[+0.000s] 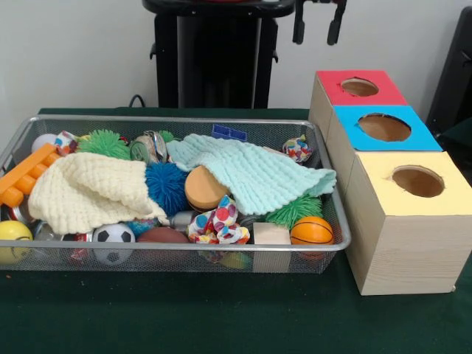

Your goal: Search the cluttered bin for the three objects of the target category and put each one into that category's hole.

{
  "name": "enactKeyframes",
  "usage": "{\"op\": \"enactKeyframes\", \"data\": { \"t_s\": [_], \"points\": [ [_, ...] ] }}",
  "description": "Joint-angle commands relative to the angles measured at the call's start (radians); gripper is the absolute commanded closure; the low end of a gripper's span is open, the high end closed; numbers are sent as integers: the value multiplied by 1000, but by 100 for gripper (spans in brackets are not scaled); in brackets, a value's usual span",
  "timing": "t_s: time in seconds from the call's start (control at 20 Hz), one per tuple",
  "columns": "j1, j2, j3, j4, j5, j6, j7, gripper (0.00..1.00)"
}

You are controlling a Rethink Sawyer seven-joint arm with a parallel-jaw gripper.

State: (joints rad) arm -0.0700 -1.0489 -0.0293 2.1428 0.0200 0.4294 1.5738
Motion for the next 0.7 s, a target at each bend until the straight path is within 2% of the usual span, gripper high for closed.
{"op": "enactKeyframes", "data": {
  "t_s": [0.05,0.25,0.7],
  "points": [
    [19,154,-50,-131,31,-108,277,0],
    [45,206,-84,-154,45,-146,283,0],
    [31,316,-86,-186,138,-222,297,0]
  ]
}}
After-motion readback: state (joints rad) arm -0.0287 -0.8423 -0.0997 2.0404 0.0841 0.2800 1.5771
